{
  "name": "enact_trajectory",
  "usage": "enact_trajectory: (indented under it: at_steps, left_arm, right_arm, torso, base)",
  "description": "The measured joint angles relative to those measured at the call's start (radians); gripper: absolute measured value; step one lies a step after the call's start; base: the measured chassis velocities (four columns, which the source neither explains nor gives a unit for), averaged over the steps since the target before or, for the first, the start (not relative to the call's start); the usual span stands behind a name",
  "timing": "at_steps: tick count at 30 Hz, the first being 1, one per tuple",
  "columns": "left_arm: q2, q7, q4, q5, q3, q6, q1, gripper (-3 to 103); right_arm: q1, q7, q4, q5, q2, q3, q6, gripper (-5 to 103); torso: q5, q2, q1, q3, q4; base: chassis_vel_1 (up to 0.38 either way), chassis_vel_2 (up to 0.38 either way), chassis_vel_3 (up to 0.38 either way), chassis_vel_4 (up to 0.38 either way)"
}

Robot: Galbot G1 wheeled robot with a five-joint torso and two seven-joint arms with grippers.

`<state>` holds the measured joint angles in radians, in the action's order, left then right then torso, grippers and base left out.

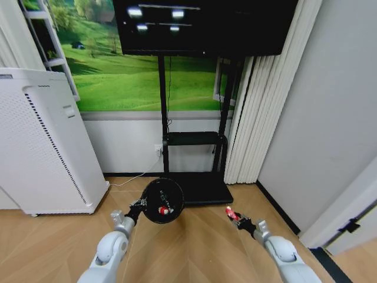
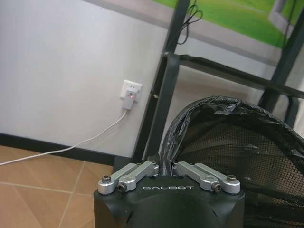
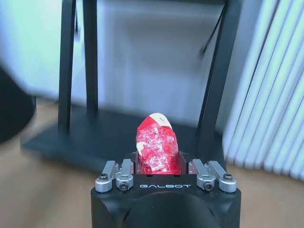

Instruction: Pick up the trash bin and place the garbage on the floor into it.

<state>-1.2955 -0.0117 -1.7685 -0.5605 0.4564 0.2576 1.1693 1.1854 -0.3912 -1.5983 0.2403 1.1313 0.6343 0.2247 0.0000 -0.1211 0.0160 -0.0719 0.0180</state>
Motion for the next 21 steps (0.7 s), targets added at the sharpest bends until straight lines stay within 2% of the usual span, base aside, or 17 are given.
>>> enact_trajectory:
  at_steps: [1, 3, 6, 8, 12, 14, 15, 17, 21]
  left_arm:
    - [0.0, 0.0, 0.0, 0.0, 0.0, 0.0, 0.0, 4]
    - [-0.019, -0.046, 0.053, -0.017, -0.023, 0.006, -0.029, 4]
    - [-0.026, -0.062, 0.066, -0.022, -0.031, 0.008, -0.036, 4]
    - [-0.055, -0.115, 0.11, -0.043, -0.071, 0.017, -0.06, 4]
    - [-0.068, -0.106, 0.141, -0.053, -0.112, 0.033, -0.083, 4]
    - [-0.066, -0.071, 0.169, -0.044, -0.183, 0.043, -0.11, 4]
    - [-0.066, -0.071, 0.169, -0.044, -0.183, 0.043, -0.11, 4]
    - [-0.075, -0.069, 0.183, -0.033, -0.257, 0.045, -0.131, 4]
    - [-0.093, -0.071, 0.191, -0.023, -0.31, 0.049, -0.139, 4]
  right_arm:
    - [0.0, 0.0, 0.0, 0.0, 0.0, 0.0, 0.0, 45]
    - [0.011, 0.035, -0.142, 0.09, 0.011, 0.012, 0.056, 45]
    - [0.014, 0.042, -0.173, 0.108, 0.014, 0.011, 0.067, 45]
    - [0.045, 0.052, -0.286, 0.138, 0.016, -0.012, 0.097, 45]
    - [0.077, 0.042, -0.361, 0.13, 0.015, -0.045, 0.111, 45]
    - [0.083, 0.024, -0.404, 0.102, 0.015, -0.085, 0.129, 45]
    - [0.083, 0.024, -0.404, 0.102, 0.015, -0.085, 0.129, 45]
    - [0.076, 0.019, -0.409, 0.077, -0.001, -0.118, 0.136, 45]
    - [0.078, 0.023, -0.409, 0.056, -0.023, -0.145, 0.136, 44]
  torso:
    - [0.0, 0.0, 0.0, 0.0, 0.0]
    - [-0.0003, 0.0, 0.0, 0.0, 0.0]
    - [-0.0002, 0.0, 0.0, 0.0, -0.0002]
    - [0.0, 0.0, 0.0, 0.0, -0.0001]
    - [0.0, 0.0, 0.0, 0.0, 0.0002]
    - [0.0, 0.0, 0.0, 0.0, 0.0]
    - [0.0, 0.0, 0.0, 0.0, 0.0]
    - [0.0002, 0.0, 0.0, 0.0, 0.0]
    - [0.0001, 0.0, 0.0, 0.0, 0.0001]
  base:
    - [0.0, 0.0, 0.0, 0.0]
    - [0.0, 0.0, 0.0, 0.0]
    - [0.0, 0.0, 0.0, 0.0]
    - [0.0, 0.0, 0.0, 0.0]
    - [0.0, 0.0, 0.0, 0.0]
    - [0.0, 0.0, 0.0, 0.0]
    - [0.0, 0.0, 0.0, 0.0]
    - [0.0, 0.0, 0.0, 0.0]
    - [0.0, 0.0, 0.0, 0.0]
